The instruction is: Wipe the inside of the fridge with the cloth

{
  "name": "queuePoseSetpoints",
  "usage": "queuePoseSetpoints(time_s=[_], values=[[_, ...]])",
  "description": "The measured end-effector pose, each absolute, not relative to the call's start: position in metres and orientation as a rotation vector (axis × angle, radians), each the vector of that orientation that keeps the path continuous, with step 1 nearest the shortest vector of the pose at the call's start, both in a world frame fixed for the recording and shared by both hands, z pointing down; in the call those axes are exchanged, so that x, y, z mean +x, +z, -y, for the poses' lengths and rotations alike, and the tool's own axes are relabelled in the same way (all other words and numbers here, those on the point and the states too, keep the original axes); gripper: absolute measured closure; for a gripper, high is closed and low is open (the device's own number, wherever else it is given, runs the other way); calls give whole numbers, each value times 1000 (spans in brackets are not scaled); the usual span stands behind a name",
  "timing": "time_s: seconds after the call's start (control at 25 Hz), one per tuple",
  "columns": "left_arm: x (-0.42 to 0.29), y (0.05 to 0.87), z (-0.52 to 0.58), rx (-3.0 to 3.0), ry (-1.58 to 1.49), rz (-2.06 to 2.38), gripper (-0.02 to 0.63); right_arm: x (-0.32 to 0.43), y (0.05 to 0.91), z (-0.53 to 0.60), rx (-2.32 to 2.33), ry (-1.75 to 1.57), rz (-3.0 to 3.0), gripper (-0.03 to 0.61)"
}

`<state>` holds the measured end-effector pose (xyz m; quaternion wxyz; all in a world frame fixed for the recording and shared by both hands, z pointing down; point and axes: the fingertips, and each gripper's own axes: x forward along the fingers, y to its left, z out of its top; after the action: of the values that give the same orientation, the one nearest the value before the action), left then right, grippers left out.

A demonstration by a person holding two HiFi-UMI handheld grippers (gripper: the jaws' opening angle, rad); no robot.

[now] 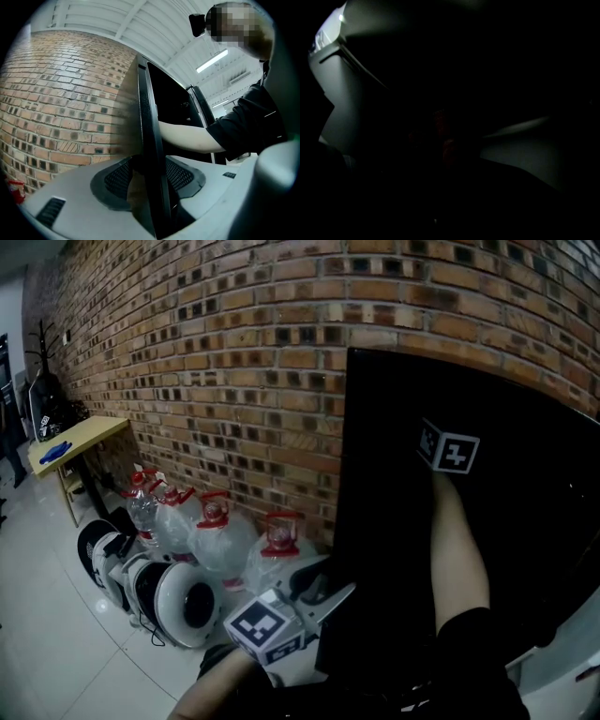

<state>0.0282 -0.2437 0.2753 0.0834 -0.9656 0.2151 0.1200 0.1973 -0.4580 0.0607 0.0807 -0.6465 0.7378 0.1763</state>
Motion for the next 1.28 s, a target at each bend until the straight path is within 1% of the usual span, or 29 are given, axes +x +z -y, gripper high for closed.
queuePoseSetpoints(time_s=[0.32,0.6,0.76,1.04,1.16,1.28], values=[[27,275,243,-2909,396,-638,393,208,70,453,-1903,465,-2215,506],[24,277,243,-2923,443,-665,393,201,95,371,-1691,390,-2322,506],[24,277,243,-2938,498,-690,393,176,118,319,-1538,393,-2416,506],[24,277,244,-2948,523,-693,393,89,139,240,-1200,434,-2654,506],[24,278,244,-2951,526,-694,393,62,144,224,-1129,463,-2708,506],[24,277,244,-2953,524,-692,393,52,147,227,-1132,468,-2712,506]])
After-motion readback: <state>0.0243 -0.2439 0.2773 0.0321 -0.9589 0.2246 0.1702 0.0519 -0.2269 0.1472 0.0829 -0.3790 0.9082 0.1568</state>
